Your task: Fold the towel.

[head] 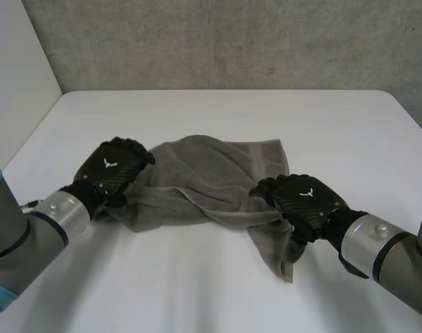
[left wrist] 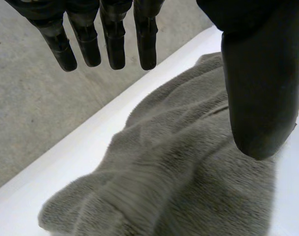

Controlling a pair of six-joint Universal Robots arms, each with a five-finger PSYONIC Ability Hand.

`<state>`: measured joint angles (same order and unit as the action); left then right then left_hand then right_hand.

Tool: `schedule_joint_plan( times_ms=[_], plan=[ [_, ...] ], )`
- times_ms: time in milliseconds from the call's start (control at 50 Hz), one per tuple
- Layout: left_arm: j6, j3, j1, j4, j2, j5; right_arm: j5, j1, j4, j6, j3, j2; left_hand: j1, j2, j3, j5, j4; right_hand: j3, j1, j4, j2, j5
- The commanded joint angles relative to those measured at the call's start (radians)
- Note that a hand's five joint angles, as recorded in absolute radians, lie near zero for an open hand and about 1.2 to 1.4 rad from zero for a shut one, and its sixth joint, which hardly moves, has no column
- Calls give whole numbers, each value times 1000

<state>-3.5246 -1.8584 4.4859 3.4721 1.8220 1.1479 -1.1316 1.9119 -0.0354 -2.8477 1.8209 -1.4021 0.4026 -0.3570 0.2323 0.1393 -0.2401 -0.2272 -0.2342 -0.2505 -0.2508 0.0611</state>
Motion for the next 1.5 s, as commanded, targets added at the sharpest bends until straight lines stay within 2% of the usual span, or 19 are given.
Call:
schedule_joint_plan(
  times_ms=[20, 160, 220, 320, 400, 520, 580, 760, 880, 960, 980, 1020, 1120, 1160, 1200, 1280, 1300, 1320, 1500],
  plan=[
    [3, 91, 6, -8, 77, 18, -31, 7, 97, -186, 20, 31, -92, 47, -58, -3, 66, 53, 60, 76, 76, -61],
    [0, 223, 22, -51, 193, 78, -82, 9, 112, -197, -20, 147, -72, 26, -58, 17, 66, 53, 35, 76, 51, -36],
    [-2, 254, 32, -80, 218, 81, -96, 9, 135, -193, -49, 212, -57, 11, -58, 32, 66, 53, -133, 76, -116, 131],
    [-8, 370, 46, -289, 296, 82, -99, 9, 155, -191, -80, 279, 13, -59, -58, 102, 66, 53, -285, 76, -269, 284],
    [-10, 404, 47, -367, 324, 85, -97, -2, 169, -190, -101, 319, 28, -74, -58, 117, 66, 53, -499, 76, -482, 497],
    [-25, 401, 49, -410, 344, 88, -85, -33, 163, -165, -98, 293, 300, -346, -58, 389, 66, 53, -919, 76, -902, 917],
    [-31, 354, 62, -413, 317, 90, -80, -56, 163, -139, -88, 249, 345, -391, -58, 434, 66, 53, -995, 76, -979, 994],
    [-37, 212, 84, -393, 169, 84, -73, -90, 140, -50, -72, 204, 410, -455, -58, 499, 66, 53, -1162, 76, -1145, 1160],
    [-39, 176, 88, -403, 146, 88, -36, -108, 66, 17, -68, 192, 644, -690, -58, 733, 66, 53, -1162, 76, -1145, 1161],
    [-39, 176, 96, -403, 138, 87, 42, -151, -98, 135, -107, 180, 821, -866, -58, 910, 66, 53, -1162, 76, -1145, 1161],
    [-39, 186, 101, -403, 137, 87, 42, -151, -98, 136, -107, 180, 975, -1021, -58, 1064, 66, 53, -1162, 76, -1145, 1161],
    [-39, 197, 105, -404, 135, 87, 58, -151, -182, 191, -161, 176, 993, -1039, -58, 1082, 66, 53, -1162, 76, -1145, 1161],
    [-37, 243, 99, -412, 129, 88, 76, -146, -276, 218, -226, 166, 830, -875, -58, 918, 66, 53, -1162, 76, -1145, 1161],
    [-37, 239, 90, -429, 106, 87, 72, -146, -262, 221, -226, 144, 369, -414, -58, 457, 66, 53, -1162, 76, -1145, 1161],
    [-37, 231, 88, -438, 96, 85, 72, -146, -244, 222, -218, 129, 229, -275, -58, 318, 66, 53, -1162, 76, -1145, 1161],
    [-45, 167, 98, -456, 71, 73, 75, -148, -219, 228, -193, 112, 175, -221, -58, 264, 66, 53, -1022, 76, -1006, 1021],
    [-45, 166, 98, -456, 71, 73, 76, -149, -218, 232, -178, 112, 175, -221, -58, 264, 66, 53, -688, 76, -671, 686],
    [-59, 145, 102, -458, 62, 69, 72, -148, -218, 234, -166, 112, 175, -221, -58, 264, 66, 53, -519, 76, -502, 517],
    [-203, 51, 144, -459, 43, 62, 65, -154, -216, 235, -132, 112, 166, -212, -58, 255, 66, 53, -491, 76, -474, 489]
  ],
)
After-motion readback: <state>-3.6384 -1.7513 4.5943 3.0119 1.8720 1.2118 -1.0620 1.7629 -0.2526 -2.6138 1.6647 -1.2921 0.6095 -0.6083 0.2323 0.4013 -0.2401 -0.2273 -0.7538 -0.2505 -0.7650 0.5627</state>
